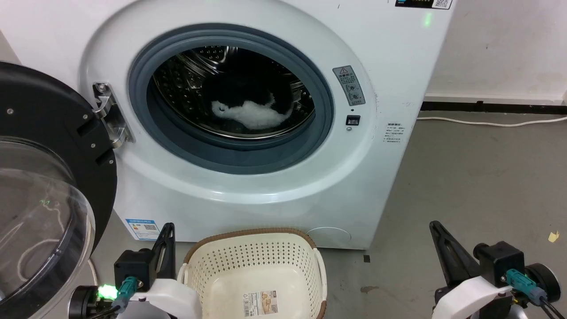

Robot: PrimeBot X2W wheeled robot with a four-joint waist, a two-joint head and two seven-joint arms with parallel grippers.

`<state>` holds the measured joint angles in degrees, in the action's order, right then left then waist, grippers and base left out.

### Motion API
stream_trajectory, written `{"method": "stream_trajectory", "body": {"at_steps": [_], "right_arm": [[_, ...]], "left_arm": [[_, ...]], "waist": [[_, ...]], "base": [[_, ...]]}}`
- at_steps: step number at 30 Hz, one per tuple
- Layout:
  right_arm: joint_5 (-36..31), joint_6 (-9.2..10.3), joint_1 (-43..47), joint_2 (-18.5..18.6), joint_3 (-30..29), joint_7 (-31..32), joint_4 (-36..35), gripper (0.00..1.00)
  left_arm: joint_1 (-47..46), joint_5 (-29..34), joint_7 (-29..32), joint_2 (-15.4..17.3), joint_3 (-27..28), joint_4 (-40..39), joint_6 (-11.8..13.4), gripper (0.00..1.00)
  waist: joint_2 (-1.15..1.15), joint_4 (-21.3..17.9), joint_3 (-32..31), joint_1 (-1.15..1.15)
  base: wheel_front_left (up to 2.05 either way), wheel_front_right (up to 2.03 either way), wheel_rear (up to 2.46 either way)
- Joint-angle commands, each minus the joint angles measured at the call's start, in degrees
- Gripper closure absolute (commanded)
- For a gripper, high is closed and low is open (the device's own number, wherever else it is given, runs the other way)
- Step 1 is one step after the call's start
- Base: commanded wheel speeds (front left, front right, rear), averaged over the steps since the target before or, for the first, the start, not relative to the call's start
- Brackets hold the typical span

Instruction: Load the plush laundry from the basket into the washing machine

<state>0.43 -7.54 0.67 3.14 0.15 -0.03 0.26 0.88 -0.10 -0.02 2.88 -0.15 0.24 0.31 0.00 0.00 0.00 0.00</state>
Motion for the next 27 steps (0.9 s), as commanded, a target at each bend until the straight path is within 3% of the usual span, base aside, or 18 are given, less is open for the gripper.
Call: {"method": "stream_trajectory", "body": {"at_steps": [1, 27], "right_arm": [[-0.4, 0.05, -0.7, -0.3, -0.1, 0.0, -0.3, 1.00], [-0.4, 0.05, -0.7, -0.3, -0.1, 0.0, -0.3, 1.00]], "left_arm": [[-0.9, 0.1, 0.0, 0.0, 0.1, -0.2, -0.3, 1.00], [-0.9, 0.1, 0.0, 0.0, 0.1, -0.2, -0.3, 1.00]], "waist": [[0.00, 0.0, 0.0, 0.00], [0.00, 0.0, 0.0, 0.00]], "base": [[0.00, 0.00, 0.00], [0.00, 0.00, 0.00]]}}
